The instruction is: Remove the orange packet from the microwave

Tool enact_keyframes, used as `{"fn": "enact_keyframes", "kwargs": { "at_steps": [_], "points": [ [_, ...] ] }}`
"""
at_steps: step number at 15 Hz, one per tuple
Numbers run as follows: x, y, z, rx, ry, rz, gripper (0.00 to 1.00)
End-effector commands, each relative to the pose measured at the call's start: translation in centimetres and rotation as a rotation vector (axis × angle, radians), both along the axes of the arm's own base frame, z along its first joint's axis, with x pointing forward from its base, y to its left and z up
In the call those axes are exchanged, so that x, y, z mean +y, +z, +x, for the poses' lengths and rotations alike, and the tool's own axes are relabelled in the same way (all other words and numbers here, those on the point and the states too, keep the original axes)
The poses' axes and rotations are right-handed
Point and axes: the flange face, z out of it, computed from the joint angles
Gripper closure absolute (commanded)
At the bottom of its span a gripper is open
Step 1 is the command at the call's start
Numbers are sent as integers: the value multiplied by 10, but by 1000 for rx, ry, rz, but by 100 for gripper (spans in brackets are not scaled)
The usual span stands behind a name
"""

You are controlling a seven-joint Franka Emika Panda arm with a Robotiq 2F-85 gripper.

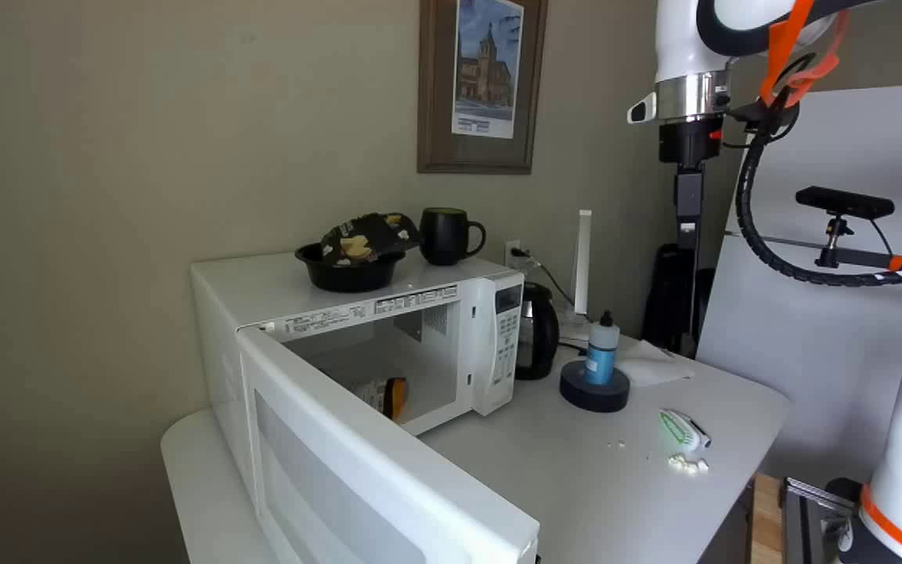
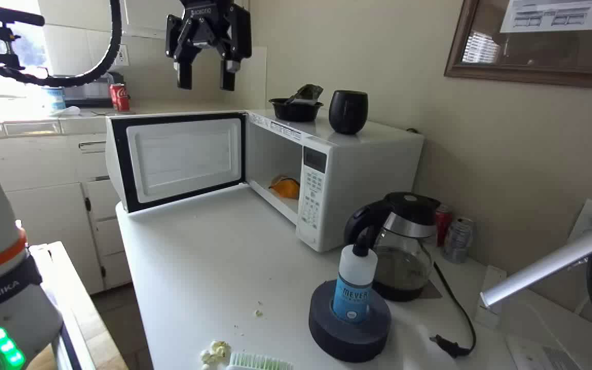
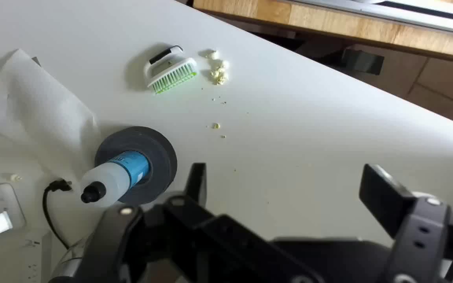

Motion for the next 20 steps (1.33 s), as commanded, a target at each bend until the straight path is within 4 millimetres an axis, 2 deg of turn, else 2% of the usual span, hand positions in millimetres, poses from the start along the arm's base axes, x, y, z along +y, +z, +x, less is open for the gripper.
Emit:
{"fn": "enact_keyframes", "kwargs": {
  "at_steps": [1,4,5,8,11,15,16,17,18,20],
  "points": [
    [0,1,0,1,0,0,0],
    [-2,4,-2,-21,-23,-39,0],
    [2,-4,1,-37,-12,-42,0],
    [17,-50,16,-80,-51,-40,0],
    [38,-98,22,-117,-90,-50,0],
    [74,-147,26,-202,-75,-32,0],
    [83,-141,48,-225,-63,-30,0],
    [92,-151,48,-227,-39,-45,0],
    [77,-138,38,-221,-44,-49,0],
    [82,-141,43,-219,-35,-54,0]
  ]
}}
